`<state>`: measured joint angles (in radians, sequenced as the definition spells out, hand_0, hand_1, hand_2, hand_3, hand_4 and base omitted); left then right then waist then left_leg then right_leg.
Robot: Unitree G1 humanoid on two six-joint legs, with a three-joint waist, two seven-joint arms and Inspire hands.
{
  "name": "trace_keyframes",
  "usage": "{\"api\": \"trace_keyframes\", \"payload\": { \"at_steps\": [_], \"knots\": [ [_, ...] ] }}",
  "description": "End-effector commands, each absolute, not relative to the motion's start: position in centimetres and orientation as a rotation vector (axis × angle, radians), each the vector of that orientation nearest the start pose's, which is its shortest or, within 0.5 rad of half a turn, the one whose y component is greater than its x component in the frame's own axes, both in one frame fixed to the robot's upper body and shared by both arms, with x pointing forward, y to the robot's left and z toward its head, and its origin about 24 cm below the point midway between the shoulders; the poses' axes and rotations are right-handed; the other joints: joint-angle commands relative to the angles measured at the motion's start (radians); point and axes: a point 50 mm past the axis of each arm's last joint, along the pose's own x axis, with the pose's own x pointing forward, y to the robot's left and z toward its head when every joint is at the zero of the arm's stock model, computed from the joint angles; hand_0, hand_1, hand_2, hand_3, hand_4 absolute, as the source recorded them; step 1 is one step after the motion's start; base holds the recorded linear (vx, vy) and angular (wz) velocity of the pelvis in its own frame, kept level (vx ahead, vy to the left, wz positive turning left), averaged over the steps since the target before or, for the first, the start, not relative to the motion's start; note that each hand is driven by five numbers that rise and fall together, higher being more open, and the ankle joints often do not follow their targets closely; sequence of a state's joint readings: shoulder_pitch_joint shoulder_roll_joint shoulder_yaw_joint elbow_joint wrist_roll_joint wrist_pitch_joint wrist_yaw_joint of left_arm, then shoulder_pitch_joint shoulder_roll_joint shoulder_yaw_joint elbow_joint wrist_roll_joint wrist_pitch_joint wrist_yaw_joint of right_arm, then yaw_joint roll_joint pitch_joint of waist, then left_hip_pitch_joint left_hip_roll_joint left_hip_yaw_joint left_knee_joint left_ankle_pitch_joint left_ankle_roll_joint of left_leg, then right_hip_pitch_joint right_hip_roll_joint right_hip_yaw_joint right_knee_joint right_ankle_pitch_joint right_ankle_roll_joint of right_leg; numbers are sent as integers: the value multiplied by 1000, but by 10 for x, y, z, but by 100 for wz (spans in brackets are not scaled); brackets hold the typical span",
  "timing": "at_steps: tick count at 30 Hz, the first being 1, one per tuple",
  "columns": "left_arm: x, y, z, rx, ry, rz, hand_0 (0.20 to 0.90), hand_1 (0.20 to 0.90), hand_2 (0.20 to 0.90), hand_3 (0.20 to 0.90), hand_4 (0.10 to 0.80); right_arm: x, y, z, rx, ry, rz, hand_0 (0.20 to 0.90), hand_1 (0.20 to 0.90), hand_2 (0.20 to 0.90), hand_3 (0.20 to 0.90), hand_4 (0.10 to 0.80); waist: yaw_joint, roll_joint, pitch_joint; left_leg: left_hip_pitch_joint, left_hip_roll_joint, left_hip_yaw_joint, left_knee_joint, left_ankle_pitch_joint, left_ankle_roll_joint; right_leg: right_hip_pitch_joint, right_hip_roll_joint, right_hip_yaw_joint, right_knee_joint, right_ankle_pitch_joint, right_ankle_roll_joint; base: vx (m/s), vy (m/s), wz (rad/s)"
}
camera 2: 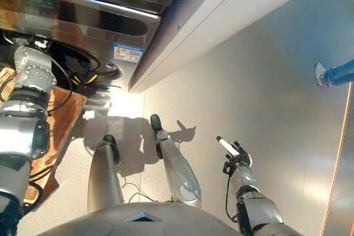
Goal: Pick up the clothes and place them into the washing machine
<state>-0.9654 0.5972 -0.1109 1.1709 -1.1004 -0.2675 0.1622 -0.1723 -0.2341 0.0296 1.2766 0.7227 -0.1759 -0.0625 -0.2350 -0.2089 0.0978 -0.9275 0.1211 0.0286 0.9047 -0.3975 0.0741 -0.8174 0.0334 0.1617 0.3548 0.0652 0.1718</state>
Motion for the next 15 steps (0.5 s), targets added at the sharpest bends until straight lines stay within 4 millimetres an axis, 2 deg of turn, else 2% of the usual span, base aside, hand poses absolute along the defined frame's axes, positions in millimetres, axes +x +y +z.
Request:
{"api": "trace_keyframes", "payload": {
  "at_steps": [1, 4, 11, 12, 13, 15],
  "knots": [
    [395, 288, 280, -439, -508, 370, 200, 200, 200, 200, 300, 139, -303, -124, 237, 818, -745, 900, 900, 900, 900, 800, -39, 57, -77, -9, 4, -43, 29, -39, -40, -18, 52, -37, 91, -80, -39, -11, 14, -17],
    [397, 283, 281, -414, -502, 357, 200, 200, 200, 200, 300, 138, -302, -124, 231, 820, -752, 900, 900, 900, 900, 800, -42, 61, -84, -6, 3, -42, 35, -50, -33, -20, 58, -35, 90, -84, -40, 24, 21, -9],
    [399, 269, 306, -421, -556, 314, 200, 200, 200, 200, 300, 138, -311, -120, 221, 805, -784, 900, 900, 900, 900, 800, -49, 71, -104, -20, 6, -33, 56, -68, -23, -49, 73, -24, 100, -85, -46, 3, 5, -3],
    [398, 268, 309, -411, -568, 304, 433, 433, 433, 433, 467, 136, -310, -121, 224, 808, -785, 900, 900, 900, 900, 800, -50, 72, -105, -23, 7, -32, 63, -73, -20, -50, 76, -23, 101, -86, -48, 0, 0, 0],
    [399, 267, 308, -409, -566, 301, 900, 900, 900, 900, 800, 135, -308, -123, 225, 814, -781, 900, 900, 900, 900, 800, -48, 73, -106, -26, 9, -30, 66, -74, -19, -52, 77, -24, 104, -87, -48, 0, 0, 0],
    [401, 263, 302, -422, -548, 290, 900, 900, 900, 900, 800, 136, -306, -123, 229, 819, -776, 900, 900, 900, 900, 800, -44, 76, -112, -29, 5, -32, 73, -77, -16, -53, 82, -23, 108, -91, -50, 0, 0, 0]
  ]
}}
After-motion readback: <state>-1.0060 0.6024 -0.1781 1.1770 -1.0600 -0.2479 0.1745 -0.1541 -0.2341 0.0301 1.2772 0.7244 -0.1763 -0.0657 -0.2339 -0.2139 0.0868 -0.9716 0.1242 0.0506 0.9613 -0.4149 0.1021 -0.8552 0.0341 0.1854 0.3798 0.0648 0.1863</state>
